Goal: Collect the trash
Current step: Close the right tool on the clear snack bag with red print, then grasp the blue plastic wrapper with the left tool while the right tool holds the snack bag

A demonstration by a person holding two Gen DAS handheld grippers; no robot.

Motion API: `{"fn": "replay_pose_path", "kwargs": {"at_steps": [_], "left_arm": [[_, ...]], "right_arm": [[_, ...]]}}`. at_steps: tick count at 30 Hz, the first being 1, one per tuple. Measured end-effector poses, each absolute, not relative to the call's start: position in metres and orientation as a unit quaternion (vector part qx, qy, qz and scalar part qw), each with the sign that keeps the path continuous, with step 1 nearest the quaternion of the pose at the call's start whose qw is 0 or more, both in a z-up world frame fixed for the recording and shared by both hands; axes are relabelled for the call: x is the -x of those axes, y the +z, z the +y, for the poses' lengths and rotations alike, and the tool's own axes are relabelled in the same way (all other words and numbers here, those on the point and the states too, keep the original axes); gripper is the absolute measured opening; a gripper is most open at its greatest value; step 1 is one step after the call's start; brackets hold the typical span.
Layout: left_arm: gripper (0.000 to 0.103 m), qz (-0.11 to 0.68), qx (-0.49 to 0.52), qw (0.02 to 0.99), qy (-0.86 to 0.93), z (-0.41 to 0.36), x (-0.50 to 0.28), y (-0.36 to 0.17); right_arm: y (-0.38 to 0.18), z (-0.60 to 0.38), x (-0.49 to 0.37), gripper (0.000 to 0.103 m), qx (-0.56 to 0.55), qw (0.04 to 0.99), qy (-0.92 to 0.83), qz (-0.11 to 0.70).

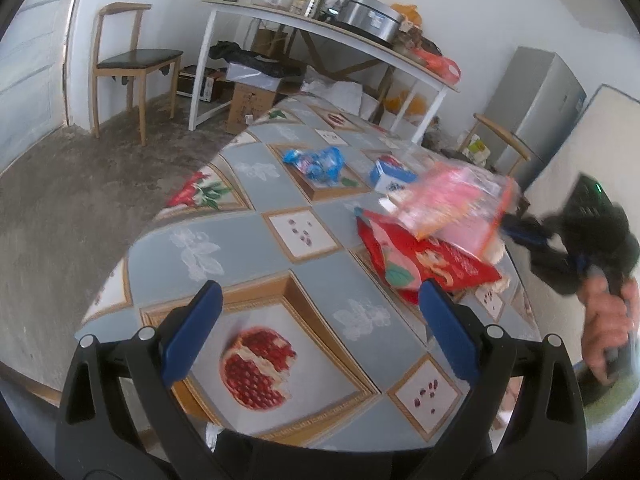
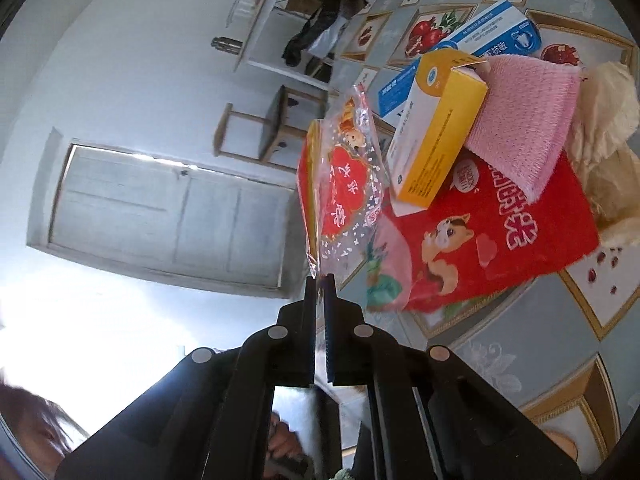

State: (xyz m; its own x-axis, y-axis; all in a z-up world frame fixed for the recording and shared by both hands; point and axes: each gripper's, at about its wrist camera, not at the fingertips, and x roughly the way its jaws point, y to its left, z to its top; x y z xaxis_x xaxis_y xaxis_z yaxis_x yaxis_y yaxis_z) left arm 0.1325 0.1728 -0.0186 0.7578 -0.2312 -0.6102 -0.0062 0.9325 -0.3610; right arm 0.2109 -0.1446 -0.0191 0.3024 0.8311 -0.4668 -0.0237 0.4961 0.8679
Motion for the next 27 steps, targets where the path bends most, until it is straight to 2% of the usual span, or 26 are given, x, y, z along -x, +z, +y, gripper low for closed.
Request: {"fn": "replay_pose_path", "kwargs": {"at_steps": [5, 12, 14, 20, 27], "left_arm": [[0.095, 0.333, 0.205, 0.918, -0.067, 0.191, -0.156, -0.009], [0.095, 0.328, 0.199, 0.916, -0.117, 0.184, -0.241, 0.012], [0.095, 0.332, 0.181, 0.917, -0.129, 0.176, -0.266, 0.012], [0.095, 0.397, 0.028, 0.907, -0.133, 0.133, -0.353, -0.014], [0.093, 0.461, -0.041, 0.883, -0.084, 0.110, -0.400, -0.048]], "right_arm": [[-0.014, -0.165, -0.191, 0.004, -0.405, 0.702, 0.314, 0.496], [-0.017, -0.193, -0.171, 0.004, -0.416, 0.693, 0.313, 0.498], [-0.018, -0.199, -0.168, 0.004, -0.419, 0.691, 0.313, 0.499], [-0.016, -0.207, -0.168, 0.004, -0.422, 0.687, 0.319, 0.497], [-0.020, -0.207, -0.167, 0.004, -0.427, 0.684, 0.323, 0.495]]}}
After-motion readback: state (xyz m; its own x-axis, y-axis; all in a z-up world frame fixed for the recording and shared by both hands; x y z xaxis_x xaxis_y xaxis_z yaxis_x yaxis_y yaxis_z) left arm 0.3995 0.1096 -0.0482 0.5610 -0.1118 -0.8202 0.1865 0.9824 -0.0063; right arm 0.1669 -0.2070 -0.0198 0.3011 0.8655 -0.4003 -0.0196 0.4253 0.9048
